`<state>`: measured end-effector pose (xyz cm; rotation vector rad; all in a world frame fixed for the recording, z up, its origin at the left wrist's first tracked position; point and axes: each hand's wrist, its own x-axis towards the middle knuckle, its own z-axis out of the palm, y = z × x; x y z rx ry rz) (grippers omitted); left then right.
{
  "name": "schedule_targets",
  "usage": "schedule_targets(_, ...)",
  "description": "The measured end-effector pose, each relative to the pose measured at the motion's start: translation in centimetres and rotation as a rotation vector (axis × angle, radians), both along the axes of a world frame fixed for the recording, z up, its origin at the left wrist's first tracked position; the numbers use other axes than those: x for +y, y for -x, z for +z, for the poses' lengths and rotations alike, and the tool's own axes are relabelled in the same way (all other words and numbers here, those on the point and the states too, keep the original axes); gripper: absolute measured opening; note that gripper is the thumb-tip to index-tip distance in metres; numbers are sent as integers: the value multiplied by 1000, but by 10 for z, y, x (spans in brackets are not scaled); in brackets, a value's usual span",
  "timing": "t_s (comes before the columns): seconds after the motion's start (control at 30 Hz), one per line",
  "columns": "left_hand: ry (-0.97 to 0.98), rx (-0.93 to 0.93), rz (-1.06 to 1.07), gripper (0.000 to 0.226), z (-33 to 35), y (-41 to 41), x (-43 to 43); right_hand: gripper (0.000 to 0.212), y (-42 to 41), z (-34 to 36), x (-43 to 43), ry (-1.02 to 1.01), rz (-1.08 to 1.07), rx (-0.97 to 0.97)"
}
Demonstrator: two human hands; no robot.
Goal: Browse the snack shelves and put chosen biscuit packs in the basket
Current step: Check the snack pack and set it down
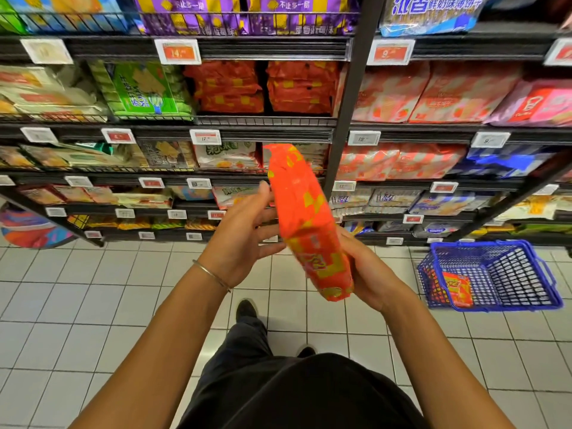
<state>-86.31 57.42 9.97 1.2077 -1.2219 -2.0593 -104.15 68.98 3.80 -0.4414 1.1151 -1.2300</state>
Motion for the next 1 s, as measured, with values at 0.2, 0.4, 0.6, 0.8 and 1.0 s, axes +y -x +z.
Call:
schedule_targets(0.2,-12,118,-114,63,-6,-5,-3,94,13,-5,4,7,-137,327)
schedule_targets(0.4,27,62,-57,56,-14,-4,4,72,19,-7,4,-7,-230,361)
schedule_targets(0.6,-104,42,95,47,-23,-6,-2,46,28,9,2,49,-273,226)
schedule_targets(0.8,-463,116,42,41,-40,-13,-10,46,37,26,1,226,-201,-25)
schedule_targets(1.0,-605,153,-76,38,-48,9,1,43,22,38,-16,225,-156,28)
